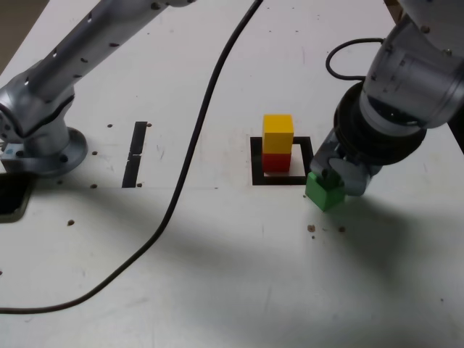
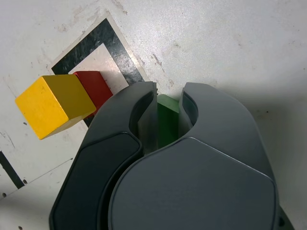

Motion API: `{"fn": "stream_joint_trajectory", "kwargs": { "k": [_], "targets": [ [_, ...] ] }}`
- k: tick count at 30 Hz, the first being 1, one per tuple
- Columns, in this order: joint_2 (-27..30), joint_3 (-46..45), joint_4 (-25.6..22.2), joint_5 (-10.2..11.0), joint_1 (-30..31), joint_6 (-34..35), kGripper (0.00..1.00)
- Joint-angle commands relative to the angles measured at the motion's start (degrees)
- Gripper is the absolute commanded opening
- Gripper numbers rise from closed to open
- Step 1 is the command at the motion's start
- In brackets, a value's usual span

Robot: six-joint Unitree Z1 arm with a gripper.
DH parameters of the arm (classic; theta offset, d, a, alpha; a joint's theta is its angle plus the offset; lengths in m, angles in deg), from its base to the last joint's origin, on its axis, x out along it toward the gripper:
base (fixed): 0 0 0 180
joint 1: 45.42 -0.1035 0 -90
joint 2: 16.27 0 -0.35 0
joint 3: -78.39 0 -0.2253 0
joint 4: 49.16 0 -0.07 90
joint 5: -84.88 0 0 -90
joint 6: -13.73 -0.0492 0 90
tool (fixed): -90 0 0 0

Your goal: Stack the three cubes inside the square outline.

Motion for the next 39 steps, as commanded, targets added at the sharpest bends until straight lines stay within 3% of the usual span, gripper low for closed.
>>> {"fn": "stream_joint_trajectory", "kwargs": {
  "k": [1, 20, 29, 34, 39],
  "targets": [
    [0.5, 0.2, 0.0, 0.1, 0.1, 0.0, 0.15],
    [0.9, 0.8, 0.3, 0.1, 0.8, 0.3, 0.13],
    [3.6, -0.9, -0.1, 0.7, 1.5, 0.3, 0.15],
    [6.0, -2.6, -0.9, 0.8, 1.8, 0.3, 0.25],
    [8.7, -6.4, -2.3, -1.4, 1.6, -1.5, 0.53]
  ]
}}
